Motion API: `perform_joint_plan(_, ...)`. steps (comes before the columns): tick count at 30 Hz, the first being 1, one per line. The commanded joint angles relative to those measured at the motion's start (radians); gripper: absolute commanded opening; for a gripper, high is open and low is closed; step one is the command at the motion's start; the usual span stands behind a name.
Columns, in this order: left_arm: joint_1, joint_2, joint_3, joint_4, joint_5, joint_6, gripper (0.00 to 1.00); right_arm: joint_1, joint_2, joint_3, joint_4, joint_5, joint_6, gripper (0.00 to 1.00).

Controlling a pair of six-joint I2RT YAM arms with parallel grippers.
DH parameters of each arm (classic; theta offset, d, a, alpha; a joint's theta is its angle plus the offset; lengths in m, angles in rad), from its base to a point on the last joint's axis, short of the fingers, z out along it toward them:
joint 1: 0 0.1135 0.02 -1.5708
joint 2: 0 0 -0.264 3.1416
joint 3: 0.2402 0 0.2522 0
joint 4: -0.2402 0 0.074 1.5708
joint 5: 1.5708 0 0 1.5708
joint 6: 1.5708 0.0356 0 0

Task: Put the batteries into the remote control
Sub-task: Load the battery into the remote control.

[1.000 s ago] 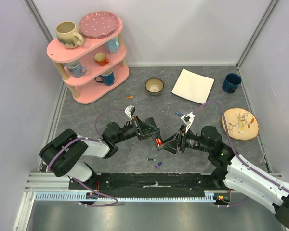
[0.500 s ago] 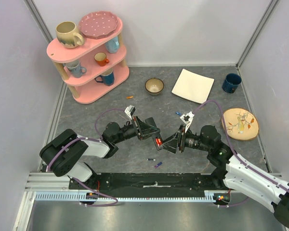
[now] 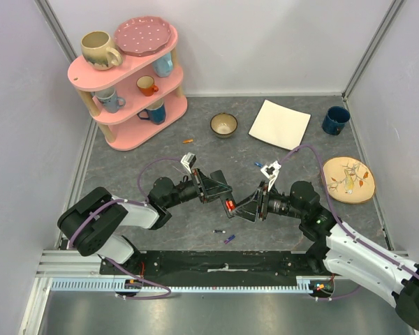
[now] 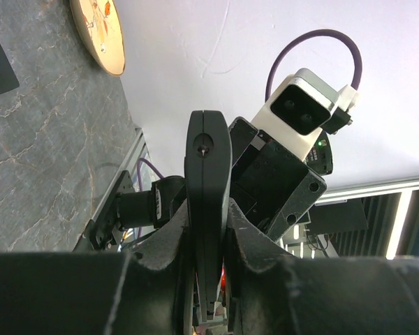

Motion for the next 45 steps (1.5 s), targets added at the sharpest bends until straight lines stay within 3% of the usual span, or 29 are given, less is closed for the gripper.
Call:
perform_joint_plan(1, -0.020, -0.013, 0.013, 0.363, 0.036, -0.041, 0.02, -0.016, 0.009, -0.006, 0.044, 0.012, 0.006, 0.56)
perform_joint_plan(18, -0.049, -0.001, 0.029, 0.376, 0.041, -0.040, 0.02, -0.037, 0.035, -0.006, 0.064, -0.003, 0.022, 0.54)
perform_joint_plan(32, -0.059, -0.006, 0.030, 0.376, 0.035, -0.036, 0.02, -0.047, 0.051, -0.023, 0.092, -0.011, 0.047, 0.45)
perform_joint_plan(45, -0.059, -0.004, 0.026, 0.376, 0.031, -0.026, 0.02, -0.047, 0.083, -0.029, 0.099, -0.025, 0.059, 0.29)
